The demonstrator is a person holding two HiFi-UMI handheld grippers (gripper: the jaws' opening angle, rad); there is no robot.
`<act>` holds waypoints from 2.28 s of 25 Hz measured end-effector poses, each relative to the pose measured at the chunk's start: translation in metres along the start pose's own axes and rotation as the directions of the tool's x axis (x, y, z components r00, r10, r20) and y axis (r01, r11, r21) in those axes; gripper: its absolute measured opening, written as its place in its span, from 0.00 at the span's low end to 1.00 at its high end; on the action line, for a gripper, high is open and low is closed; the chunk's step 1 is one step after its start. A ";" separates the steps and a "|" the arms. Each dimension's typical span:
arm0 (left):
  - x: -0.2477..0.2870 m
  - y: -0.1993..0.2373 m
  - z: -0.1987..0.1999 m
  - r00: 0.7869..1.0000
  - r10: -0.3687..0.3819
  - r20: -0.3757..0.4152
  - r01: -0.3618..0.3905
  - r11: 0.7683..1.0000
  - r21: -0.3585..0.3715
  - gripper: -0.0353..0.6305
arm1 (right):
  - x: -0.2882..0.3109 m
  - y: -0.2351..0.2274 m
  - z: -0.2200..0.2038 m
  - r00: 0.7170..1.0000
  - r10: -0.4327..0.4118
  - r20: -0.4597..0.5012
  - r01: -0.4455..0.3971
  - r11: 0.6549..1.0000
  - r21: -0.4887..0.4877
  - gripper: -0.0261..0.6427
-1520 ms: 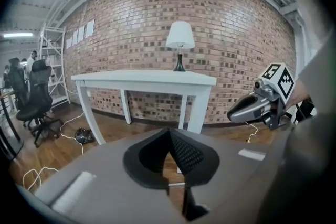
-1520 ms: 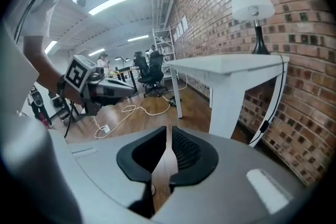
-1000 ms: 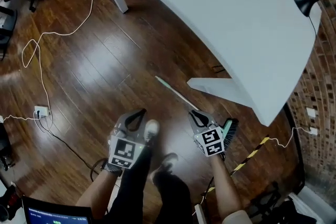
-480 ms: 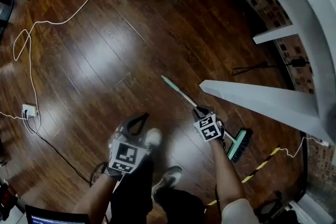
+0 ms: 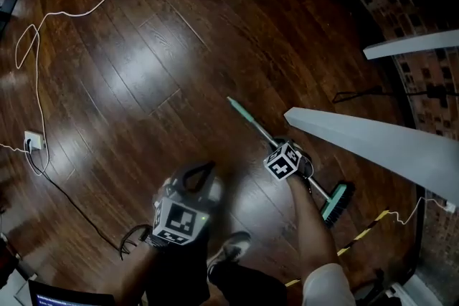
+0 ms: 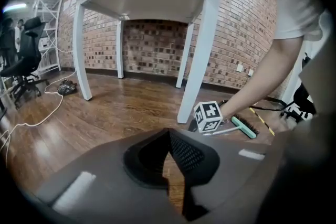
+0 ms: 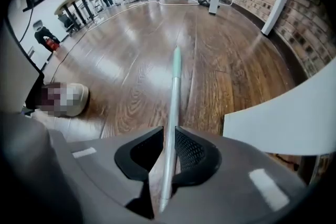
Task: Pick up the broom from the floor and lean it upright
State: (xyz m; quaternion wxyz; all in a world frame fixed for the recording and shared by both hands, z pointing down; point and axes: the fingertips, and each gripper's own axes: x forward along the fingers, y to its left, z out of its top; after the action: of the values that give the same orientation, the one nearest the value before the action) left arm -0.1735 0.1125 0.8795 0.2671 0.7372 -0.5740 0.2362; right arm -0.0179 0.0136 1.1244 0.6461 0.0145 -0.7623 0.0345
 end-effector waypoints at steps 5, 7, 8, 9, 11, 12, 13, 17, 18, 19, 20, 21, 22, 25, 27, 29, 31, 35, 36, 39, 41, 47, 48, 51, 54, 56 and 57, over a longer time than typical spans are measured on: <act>-0.001 -0.011 -0.011 1.000 -0.025 -0.016 0.025 1.000 0.004 0.05 | 0.011 -0.011 0.001 1.000 0.005 -0.013 -0.004 0.996 0.085 0.18; -0.001 -0.010 -0.017 0.999 -0.025 -0.026 0.025 1.000 0.006 0.05 | 0.015 -0.009 0.002 1.000 0.019 -0.008 -0.018 0.991 0.130 0.18; -0.001 -0.009 -0.019 0.999 -0.024 -0.030 0.024 1.000 0.006 0.05 | 0.017 -0.008 0.003 1.000 0.021 -0.005 -0.020 0.990 0.141 0.18; 0.000 -0.007 -0.021 0.999 -0.022 -0.032 0.022 1.000 0.006 0.05 | 0.019 -0.007 0.003 1.000 0.020 -0.005 -0.019 0.990 0.139 0.19; 0.001 -0.003 -0.024 0.999 -0.016 -0.036 0.016 1.000 0.005 0.05 | 0.025 -0.008 0.002 1.000 0.013 -0.023 -0.011 0.995 0.103 0.19; 0.001 -0.002 -0.025 0.999 -0.015 -0.038 0.015 1.000 0.004 0.05 | 0.028 -0.008 0.001 0.999 0.009 -0.037 -0.006 0.997 0.078 0.19; 0.000 -0.002 -0.026 0.999 -0.015 -0.041 0.015 1.000 0.004 0.05 | 0.029 -0.008 -0.001 0.999 0.006 -0.053 -0.003 0.999 0.053 0.19; -0.007 0.005 -0.032 0.998 0.000 -0.060 0.002 0.999 0.032 0.05 | 0.031 -0.001 -0.005 0.996 -0.013 -0.094 0.009 0.999 -0.037 0.19; -0.009 0.009 -0.033 0.998 0.012 -0.062 -0.009 0.999 0.043 0.05 | 0.032 -0.001 -0.005 0.995 -0.017 -0.099 0.011 0.998 -0.059 0.19; -0.010 0.014 -0.033 0.998 0.024 -0.062 -0.021 0.998 0.052 0.05 | 0.033 -0.001 -0.005 0.995 -0.018 -0.103 0.011 0.997 -0.073 0.18; -0.011 0.018 -0.034 0.997 0.034 -0.063 -0.031 0.998 0.061 0.05 | 0.033 -0.001 -0.005 0.994 -0.018 -0.105 0.010 0.997 -0.078 0.18; -0.012 0.023 -0.035 0.997 0.043 -0.065 -0.039 0.997 0.069 0.05 | 0.032 -0.001 -0.004 0.994 -0.020 -0.106 0.011 0.997 -0.078 0.19; -0.013 0.027 -0.036 0.997 0.050 -0.066 -0.045 0.996 0.074 0.05 | 0.031 -0.002 -0.004 0.994 -0.024 -0.105 0.016 0.997 -0.073 0.19; -0.015 0.036 -0.034 0.995 0.069 -0.066 -0.064 0.995 0.073 0.05 | 0.021 -0.006 -0.003 0.995 -0.038 -0.095 0.034 0.998 -0.048 0.18; -0.021 0.043 -0.028 0.994 0.089 -0.069 -0.084 0.994 0.067 0.05 | 0.008 -0.005 0.000 0.996 -0.046 -0.083 0.042 0.998 -0.052 0.18; -0.029 0.048 -0.018 0.991 0.111 -0.068 -0.107 0.993 0.053 0.05 | -0.012 -0.003 0.003 0.996 -0.052 -0.070 0.048 0.997 -0.061 0.18; -0.038 0.048 0.002 0.991 0.120 -0.059 -0.118 0.992 0.042 0.05 | -0.040 -0.001 0.006 0.997 -0.058 -0.053 0.054 0.996 -0.066 0.18; -0.054 0.034 0.054 0.995 0.086 -0.045 -0.083 0.995 0.058 0.05 | -0.101 0.014 0.008 0.999 -0.051 -0.019 0.049 0.996 -0.070 0.18; -0.057 0.029 0.068 0.996 0.074 -0.041 -0.071 0.995 0.066 0.05 | -0.117 0.018 0.007 0.999 -0.050 -0.011 0.049 0.997 -0.065 0.18; -0.065 0.012 0.113 0.999 0.031 -0.023 -0.028 0.995 0.095 0.05 | -0.164 0.027 0.002 0.998 -0.063 0.011 0.063 0.998 -0.025 0.17; -0.070 -0.001 0.143 1.000 -0.005 -0.009 0.006 0.994 0.113 0.05 | -0.195 0.032 -0.004 0.997 -0.074 0.023 0.074 0.997 -0.011 0.17; -0.071 -0.033 0.206 0.995 -0.100 -0.007 0.100 0.984 0.148 0.05 | -0.280 0.031 -0.023 0.991 -0.113 0.076 0.110 0.993 0.037 0.17; -0.070 -0.034 0.215 0.995 -0.101 -0.007 0.101 0.985 0.140 0.05 | -0.293 0.026 -0.028 0.988 -0.125 0.088 0.121 0.991 0.056 0.17; -0.069 -0.040 0.239 0.994 -0.105 -0.011 0.106 0.986 0.132 0.05 | -0.331 0.012 -0.048 0.977 -0.173 0.123 0.158 0.980 0.124 0.17; -0.065 -0.051 0.254 0.991 -0.129 -0.031 0.133 0.976 0.173 0.05 | -0.365 -0.005 -0.066 0.957 -0.248 0.152 0.217 0.956 0.198 0.17; -0.061 -0.060 0.264 0.991 -0.127 -0.037 0.131 0.972 0.194 0.05 | -0.384 -0.016 -0.079 0.943 -0.289 0.167 0.247 0.941 0.232 0.18; -0.060 -0.065 0.270 0.992 -0.121 -0.038 0.126 0.972 0.200 0.05 | -0.392 -0.020 -0.085 0.938 -0.300 0.175 0.252 0.935 0.250 0.18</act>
State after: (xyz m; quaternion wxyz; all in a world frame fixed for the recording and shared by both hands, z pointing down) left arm -0.1133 -0.0108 0.6310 0.2125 0.7915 -0.4967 0.2857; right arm 0.1319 -0.0088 0.7519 0.5543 0.1983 -0.8079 0.0268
